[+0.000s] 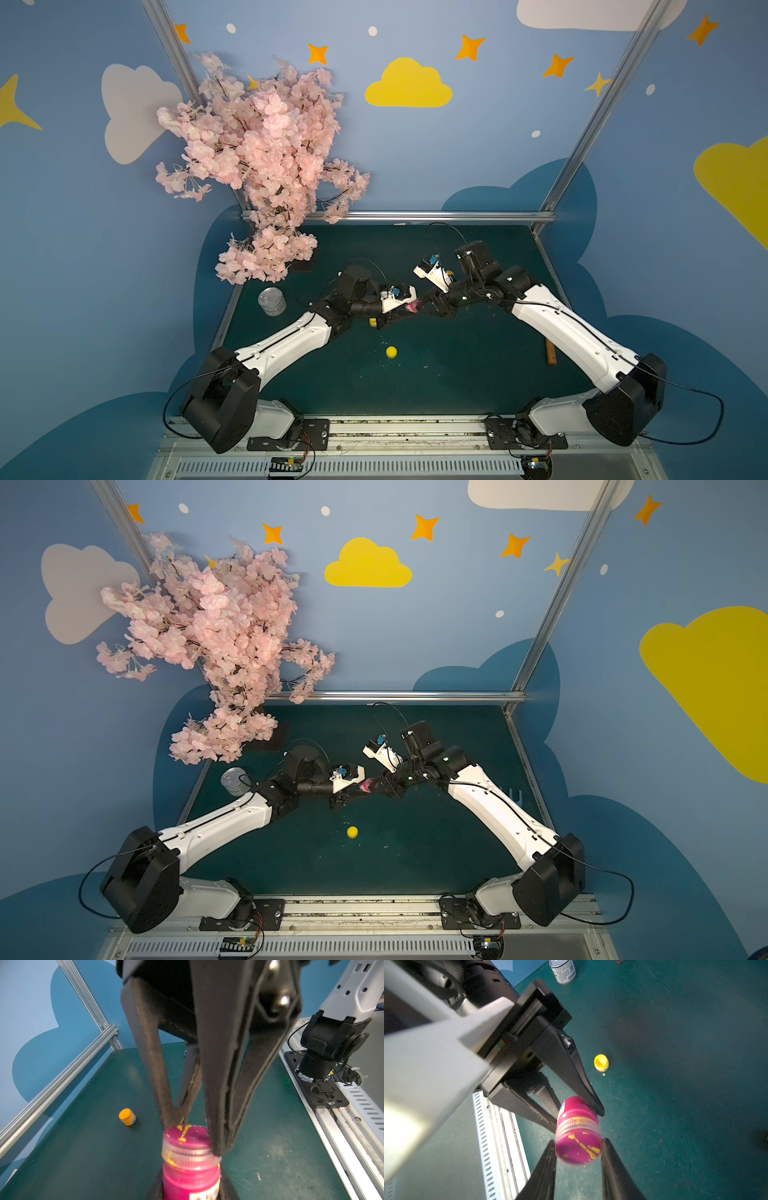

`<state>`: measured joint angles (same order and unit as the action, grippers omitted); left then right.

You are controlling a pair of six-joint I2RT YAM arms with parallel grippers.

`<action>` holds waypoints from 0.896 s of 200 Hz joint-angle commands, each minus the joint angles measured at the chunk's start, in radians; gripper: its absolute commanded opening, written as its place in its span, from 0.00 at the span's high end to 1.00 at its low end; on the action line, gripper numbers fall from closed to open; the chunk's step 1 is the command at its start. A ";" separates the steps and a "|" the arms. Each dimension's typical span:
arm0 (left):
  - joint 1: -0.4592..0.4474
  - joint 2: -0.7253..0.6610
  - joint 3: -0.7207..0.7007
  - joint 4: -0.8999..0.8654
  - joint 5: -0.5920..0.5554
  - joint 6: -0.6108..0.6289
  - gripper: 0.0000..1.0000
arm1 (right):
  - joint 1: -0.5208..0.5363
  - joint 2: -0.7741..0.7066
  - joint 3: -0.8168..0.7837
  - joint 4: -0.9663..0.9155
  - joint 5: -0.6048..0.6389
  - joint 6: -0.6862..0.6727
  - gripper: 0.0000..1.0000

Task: Close the paint jar lid
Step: Screw the lid onto the paint jar.

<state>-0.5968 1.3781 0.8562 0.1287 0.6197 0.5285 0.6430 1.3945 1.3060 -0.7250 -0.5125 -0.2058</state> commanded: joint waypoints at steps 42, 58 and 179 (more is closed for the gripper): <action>-0.013 -0.008 0.029 -0.046 0.006 0.022 0.71 | 0.015 0.021 0.058 -0.030 0.009 -0.022 0.74; -0.018 -0.004 0.036 -0.066 0.006 0.036 0.71 | 0.021 0.032 0.072 -0.043 0.003 -0.033 0.74; -0.051 -0.003 0.060 -0.111 -0.020 0.090 0.71 | 0.034 0.119 0.142 -0.089 -0.065 -0.042 0.74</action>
<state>-0.6155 1.3781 0.8906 0.0177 0.5747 0.5842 0.6613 1.4876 1.4101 -0.8551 -0.5186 -0.2516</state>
